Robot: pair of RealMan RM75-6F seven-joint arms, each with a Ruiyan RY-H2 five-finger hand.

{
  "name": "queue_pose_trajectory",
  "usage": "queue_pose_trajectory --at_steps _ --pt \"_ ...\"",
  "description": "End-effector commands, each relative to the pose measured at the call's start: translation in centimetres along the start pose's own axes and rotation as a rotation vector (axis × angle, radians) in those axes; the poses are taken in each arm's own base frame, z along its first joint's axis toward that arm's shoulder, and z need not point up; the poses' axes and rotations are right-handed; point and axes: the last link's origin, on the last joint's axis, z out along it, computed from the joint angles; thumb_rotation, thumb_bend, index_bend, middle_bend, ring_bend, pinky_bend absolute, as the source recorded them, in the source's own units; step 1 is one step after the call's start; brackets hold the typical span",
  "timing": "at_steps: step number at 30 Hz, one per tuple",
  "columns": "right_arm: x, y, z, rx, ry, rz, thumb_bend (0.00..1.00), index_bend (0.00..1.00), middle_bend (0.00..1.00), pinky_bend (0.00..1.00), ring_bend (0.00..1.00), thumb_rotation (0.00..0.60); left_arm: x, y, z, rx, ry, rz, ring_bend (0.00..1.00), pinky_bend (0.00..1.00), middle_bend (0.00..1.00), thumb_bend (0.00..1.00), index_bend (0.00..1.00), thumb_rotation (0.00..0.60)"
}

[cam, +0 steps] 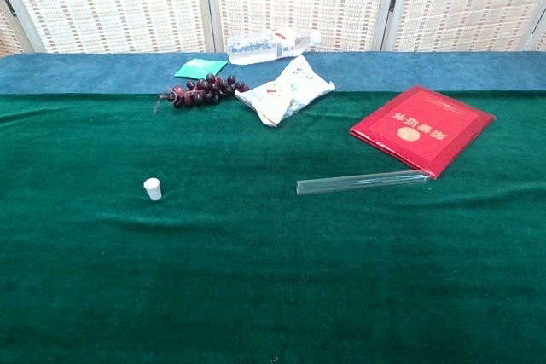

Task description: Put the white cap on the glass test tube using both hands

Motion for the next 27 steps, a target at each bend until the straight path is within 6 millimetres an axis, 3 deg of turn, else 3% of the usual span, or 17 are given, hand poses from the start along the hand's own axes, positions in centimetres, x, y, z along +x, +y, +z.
queue_pose_trajectory --at_steps 1,9,14,20,25,27 --pt "0.0 0.0 0.0 0.002 0.0 -0.002 0.52 0.19 0.3 0.22 0.34 0.6 -0.1 0.0 0.0 0.001 -0.002 -0.001 0.21 0.05 0.32 0.35 0.21 0.6" --pt "-0.1 -0.6 0.4 0.017 -0.004 0.001 0.52 0.19 0.31 0.25 0.36 0.6 -0.3 0.0 0.2 0.005 -0.01 -0.013 0.21 0.05 0.32 0.35 0.21 0.6" --pt "-0.8 -1.6 1.3 0.051 -0.037 -0.007 0.52 0.19 0.36 0.35 0.42 0.6 -0.5 0.0 0.3 0.001 -0.017 -0.017 0.21 0.05 0.32 0.35 0.21 0.6" --pt "-2.4 -4.4 4.4 0.111 -0.141 -0.04 0.52 0.19 0.53 0.64 0.69 0.6 -0.5 -0.2 0.5 0.0 -0.018 -0.034 0.22 0.05 0.32 0.35 0.21 0.6" --pt "-4.6 -7.2 7.9 0.177 -0.226 -0.053 0.52 0.19 0.79 0.94 0.96 0.6 -0.5 -0.2 0.3 -0.004 -0.02 -0.033 0.23 0.05 0.32 0.35 0.21 0.6" --pt "-5.5 -8.2 9.1 0.199 -0.25 -0.064 0.52 0.21 0.87 0.99 1.0 0.6 -0.5 -0.2 0.2 -0.006 -0.02 -0.032 0.23 0.05 0.32 0.35 0.21 0.6"
